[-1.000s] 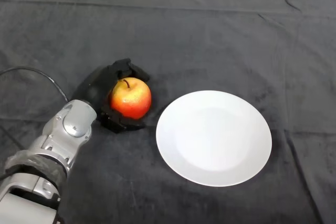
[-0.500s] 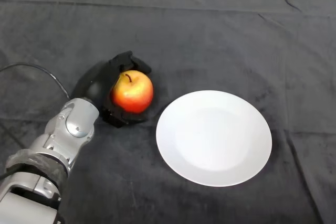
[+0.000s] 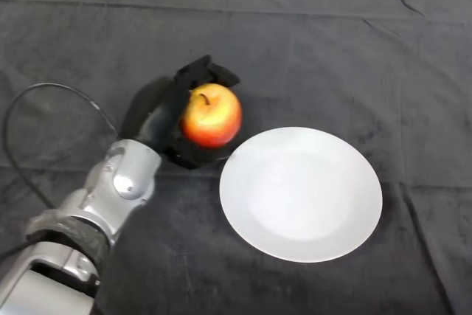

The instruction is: Move the apple to the plate

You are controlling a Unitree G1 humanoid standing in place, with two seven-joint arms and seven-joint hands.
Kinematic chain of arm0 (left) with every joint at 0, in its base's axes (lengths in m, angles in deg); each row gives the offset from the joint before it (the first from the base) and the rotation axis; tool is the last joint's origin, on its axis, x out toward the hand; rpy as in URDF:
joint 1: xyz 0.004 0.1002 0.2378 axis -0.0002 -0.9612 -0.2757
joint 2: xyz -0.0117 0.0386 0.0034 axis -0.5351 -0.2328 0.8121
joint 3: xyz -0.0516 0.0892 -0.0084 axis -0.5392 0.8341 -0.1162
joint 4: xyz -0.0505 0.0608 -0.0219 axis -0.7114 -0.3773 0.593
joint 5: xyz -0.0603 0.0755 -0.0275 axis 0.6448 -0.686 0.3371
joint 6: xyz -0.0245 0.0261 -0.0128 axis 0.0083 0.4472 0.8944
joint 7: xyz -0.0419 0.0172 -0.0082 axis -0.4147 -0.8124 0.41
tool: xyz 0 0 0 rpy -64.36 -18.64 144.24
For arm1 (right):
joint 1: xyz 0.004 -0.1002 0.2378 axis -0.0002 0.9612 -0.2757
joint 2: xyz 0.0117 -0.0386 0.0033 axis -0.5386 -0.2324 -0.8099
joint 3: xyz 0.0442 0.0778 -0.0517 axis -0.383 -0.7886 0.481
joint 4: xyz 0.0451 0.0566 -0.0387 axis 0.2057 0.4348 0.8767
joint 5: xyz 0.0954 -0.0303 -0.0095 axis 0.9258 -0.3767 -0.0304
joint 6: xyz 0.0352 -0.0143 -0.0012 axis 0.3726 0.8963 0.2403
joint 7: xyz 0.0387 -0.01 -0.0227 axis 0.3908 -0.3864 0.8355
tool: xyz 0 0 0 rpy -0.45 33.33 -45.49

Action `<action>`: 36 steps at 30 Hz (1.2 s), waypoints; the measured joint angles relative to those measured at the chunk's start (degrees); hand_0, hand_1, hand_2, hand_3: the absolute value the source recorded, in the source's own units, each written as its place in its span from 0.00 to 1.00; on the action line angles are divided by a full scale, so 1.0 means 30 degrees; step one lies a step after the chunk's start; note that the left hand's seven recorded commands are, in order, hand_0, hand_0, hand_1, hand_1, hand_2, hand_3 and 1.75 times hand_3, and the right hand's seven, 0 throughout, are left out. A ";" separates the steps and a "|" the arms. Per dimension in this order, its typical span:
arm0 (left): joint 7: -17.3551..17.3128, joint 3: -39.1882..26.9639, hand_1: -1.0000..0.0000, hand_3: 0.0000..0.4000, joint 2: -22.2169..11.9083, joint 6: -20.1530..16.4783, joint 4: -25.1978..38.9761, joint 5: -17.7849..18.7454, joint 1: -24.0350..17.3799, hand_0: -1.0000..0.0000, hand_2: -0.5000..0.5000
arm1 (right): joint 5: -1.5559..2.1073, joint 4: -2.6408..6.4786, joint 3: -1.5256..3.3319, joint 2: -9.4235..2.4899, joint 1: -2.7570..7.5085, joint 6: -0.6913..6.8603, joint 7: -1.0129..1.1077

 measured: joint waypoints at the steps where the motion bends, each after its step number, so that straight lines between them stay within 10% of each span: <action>1: 0.0033 0.0105 0.00 1.00 0.0127 0.0215 0.0000 -0.0004 0.0005 0.00 0.50 | 0.0002 0.0000 0.0000 0.0000 -0.0005 -0.0001 0.0000; 34: -0.1501 0.5948 0.00 1.00 0.0936 0.0244 -0.0003 0.2529 0.0012 0.00 0.50 | 0.0003 0.0001 -0.0014 0.0023 -0.0030 -0.0004 -0.0001; 36: -0.1719 0.6014 0.00 1.00 0.0937 -0.0037 -0.0002 0.2914 0.0045 0.13 0.56 | 0.0003 0.0001 -0.0011 0.0022 -0.0030 -0.0004 -0.0002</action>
